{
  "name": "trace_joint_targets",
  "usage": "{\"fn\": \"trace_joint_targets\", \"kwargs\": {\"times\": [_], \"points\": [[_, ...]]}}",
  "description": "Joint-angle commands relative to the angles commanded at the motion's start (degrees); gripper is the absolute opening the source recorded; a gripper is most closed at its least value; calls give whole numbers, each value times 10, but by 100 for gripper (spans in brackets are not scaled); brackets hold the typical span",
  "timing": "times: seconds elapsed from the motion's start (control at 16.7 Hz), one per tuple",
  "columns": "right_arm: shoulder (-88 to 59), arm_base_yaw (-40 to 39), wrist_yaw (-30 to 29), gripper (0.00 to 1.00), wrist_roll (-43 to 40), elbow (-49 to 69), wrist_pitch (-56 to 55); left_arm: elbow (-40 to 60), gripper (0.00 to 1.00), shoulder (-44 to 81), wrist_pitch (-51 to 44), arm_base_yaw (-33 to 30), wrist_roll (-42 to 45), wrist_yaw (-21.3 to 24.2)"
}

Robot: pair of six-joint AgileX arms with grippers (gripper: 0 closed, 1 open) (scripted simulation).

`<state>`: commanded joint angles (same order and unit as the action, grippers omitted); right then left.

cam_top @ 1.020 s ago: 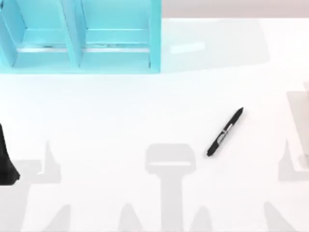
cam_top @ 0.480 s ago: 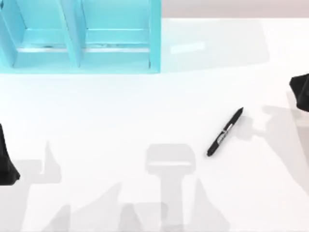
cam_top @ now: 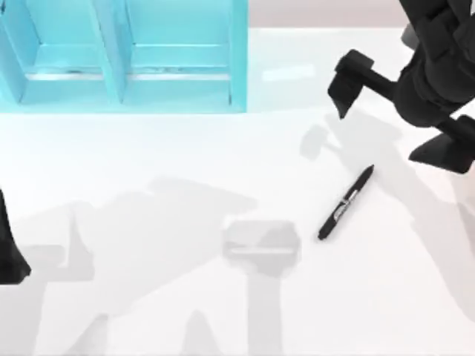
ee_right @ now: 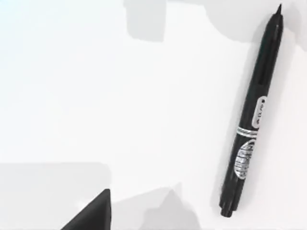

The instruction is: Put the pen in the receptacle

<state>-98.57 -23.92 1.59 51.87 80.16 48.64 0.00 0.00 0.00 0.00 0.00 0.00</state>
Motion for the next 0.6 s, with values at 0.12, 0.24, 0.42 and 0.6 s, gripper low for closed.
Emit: {"fn": "trace_joint_targets", "kwargs": {"times": [0.12, 0.24, 0.42, 0.6], "points": [[-85, 2, 3, 100, 32, 63, 47, 0, 100, 0, 0, 0, 0, 0], [-150, 7, 6, 100, 55, 109, 86, 0, 100, 0, 0, 0, 0, 0], [-204, 14, 8, 100, 74, 150, 124, 0, 100, 0, 0, 0, 0, 0], [-211, 15, 8, 100, 76, 155, 128, 0, 100, 0, 0, 0, 0, 0]]}}
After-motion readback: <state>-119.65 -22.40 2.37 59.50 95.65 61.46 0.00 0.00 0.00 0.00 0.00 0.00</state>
